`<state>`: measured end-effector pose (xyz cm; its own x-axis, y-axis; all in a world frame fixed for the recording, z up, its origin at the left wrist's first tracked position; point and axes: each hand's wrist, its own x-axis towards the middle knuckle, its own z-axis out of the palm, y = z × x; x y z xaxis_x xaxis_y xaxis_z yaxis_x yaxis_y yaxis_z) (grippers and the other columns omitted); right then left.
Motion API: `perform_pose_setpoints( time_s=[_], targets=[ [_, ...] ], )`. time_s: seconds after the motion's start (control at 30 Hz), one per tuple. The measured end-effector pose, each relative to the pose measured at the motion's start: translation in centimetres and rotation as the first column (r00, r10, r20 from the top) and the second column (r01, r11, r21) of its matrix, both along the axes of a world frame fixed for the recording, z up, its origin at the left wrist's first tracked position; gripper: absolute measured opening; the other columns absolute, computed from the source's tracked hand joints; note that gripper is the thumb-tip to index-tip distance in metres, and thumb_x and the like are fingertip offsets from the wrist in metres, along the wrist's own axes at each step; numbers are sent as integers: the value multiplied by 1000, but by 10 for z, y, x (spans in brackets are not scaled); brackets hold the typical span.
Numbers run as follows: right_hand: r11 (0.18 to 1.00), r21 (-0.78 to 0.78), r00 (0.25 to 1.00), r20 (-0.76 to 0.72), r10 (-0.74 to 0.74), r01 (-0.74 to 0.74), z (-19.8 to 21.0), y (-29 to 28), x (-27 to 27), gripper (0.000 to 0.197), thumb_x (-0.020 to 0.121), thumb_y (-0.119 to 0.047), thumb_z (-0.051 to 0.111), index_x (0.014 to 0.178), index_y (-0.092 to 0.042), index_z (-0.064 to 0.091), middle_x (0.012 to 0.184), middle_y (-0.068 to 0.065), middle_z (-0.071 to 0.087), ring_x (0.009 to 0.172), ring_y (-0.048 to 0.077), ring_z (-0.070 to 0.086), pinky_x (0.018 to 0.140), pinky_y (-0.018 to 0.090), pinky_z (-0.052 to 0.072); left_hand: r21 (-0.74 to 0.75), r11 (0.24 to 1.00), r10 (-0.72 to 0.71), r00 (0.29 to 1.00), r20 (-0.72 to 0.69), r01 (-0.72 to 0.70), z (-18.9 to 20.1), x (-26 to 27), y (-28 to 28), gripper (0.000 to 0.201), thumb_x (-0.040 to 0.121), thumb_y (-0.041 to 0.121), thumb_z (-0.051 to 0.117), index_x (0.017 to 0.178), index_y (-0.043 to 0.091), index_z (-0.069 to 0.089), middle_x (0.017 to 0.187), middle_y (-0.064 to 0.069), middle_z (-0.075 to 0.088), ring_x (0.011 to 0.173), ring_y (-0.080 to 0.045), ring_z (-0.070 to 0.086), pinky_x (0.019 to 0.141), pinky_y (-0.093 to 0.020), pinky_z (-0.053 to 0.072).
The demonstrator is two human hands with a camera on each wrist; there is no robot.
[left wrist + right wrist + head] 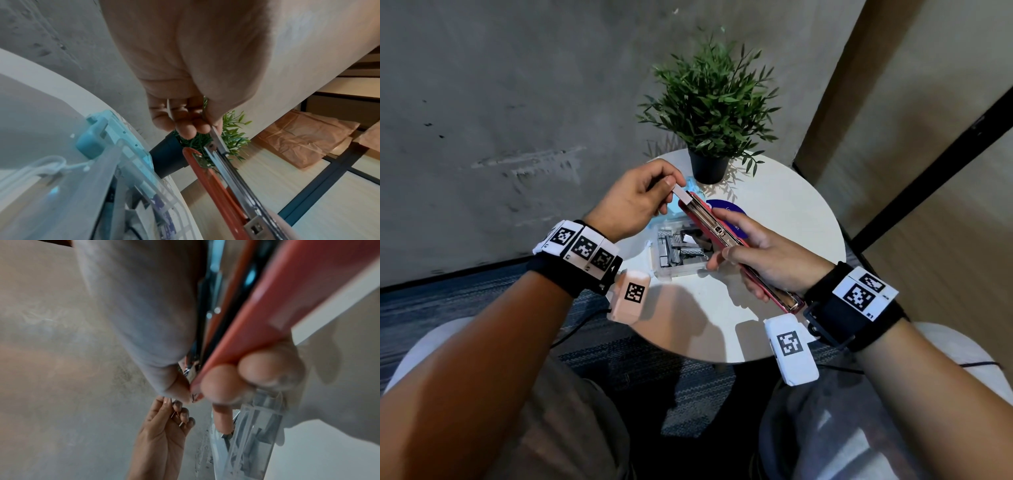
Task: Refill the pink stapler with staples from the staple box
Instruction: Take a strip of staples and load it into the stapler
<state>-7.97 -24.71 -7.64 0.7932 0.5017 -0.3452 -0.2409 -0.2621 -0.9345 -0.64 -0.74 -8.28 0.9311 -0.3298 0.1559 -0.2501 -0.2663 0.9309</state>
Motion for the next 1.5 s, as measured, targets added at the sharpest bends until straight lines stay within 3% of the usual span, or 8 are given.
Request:
perform_pose_setpoints(
  time_s=[0.3, 0.47, 0.57, 0.73, 0.9, 1.0, 1.27, 1.5],
  targets=[
    [1000, 1, 1000, -2, -1, 1, 0, 1, 1, 69, 99, -4, 48, 153, -39, 23, 106, 11, 75, 35, 18, 49, 34, 24, 43, -40, 999, -3, 1000, 8, 3, 2, -1, -2, 25, 103, 9, 43, 96, 22, 63, 73, 0, 54, 58, -7, 52, 58, -22, 43],
    [1000, -12, 1000, -7, 9, -9, -1, 3, -1, 70, 99, -5, 50, 153, -38, 23, 106, 9, 76, 35, 19, 49, 34, 23, 43, 100, 995, 10, 996, 89, -19, -1, -3, -5, 23, 102, 12, 45, 94, 27, 62, 71, 3, 52, 61, -4, 49, 61, -18, 44],
    [1000, -12, 1000, -8, 6, -6, 0, 4, -1, 69, 99, -5, 51, 153, -38, 23, 107, 10, 76, 35, 19, 49, 34, 23, 42, 135, 991, 5, 993, 118, -21, 2, -4, -5, 17, 101, 14, 46, 98, 19, 62, 71, 5, 54, 62, -5, 50, 62, -17, 45],
    [1000, -8, 1000, -14, 8, -8, 0, 4, 0, 70, 99, -5, 51, 153, -38, 23, 105, 10, 76, 35, 18, 49, 34, 23, 43, 217, 975, 2, 981, 194, -45, 2, -4, -2, 16, 101, 20, 47, 99, 21, 63, 72, 4, 55, 66, -13, 52, 64, -24, 46],
    [1000, -10, 1000, -1, 5, -5, -1, 4, 1, 68, 99, -5, 49, 153, -38, 23, 105, 10, 76, 36, 19, 50, 35, 23, 43, 180, 983, 3, 983, 184, -36, -2, -3, -2, 17, 100, 23, 46, 99, 21, 63, 70, 3, 53, 64, -17, 52, 64, -32, 47],
    [1000, -14, 1000, 3, 8, -8, -1, 4, 1, 68, 99, -5, 49, 153, -38, 23, 104, 9, 76, 36, 19, 50, 35, 23, 43, 217, 975, 15, 981, 195, -57, -3, -3, -2, 17, 100, 25, 46, 99, 24, 63, 70, 3, 53, 64, -26, 54, 65, -35, 47],
    [1000, -11, 1000, 3, 0, 0, -1, 5, 0, 68, 100, -5, 48, 153, -38, 23, 101, 8, 76, 36, 19, 50, 34, 24, 42, 161, 986, 24, 988, 150, -48, 0, -4, -4, 18, 99, 24, 45, 94, 29, 61, 68, 4, 52, 62, -13, 51, 63, -27, 47],
    [1000, -14, 1000, -4, 0, 0, -2, 5, 1, 69, 98, -5, 50, 153, -39, 24, 105, 11, 76, 35, 19, 49, 35, 23, 42, 303, 944, 58, 970, 237, -131, 1, -8, -6, 16, 100, 24, 46, 99, 26, 62, 71, -4, 58, 65, -27, 57, 63, -41, 49]
  ],
)
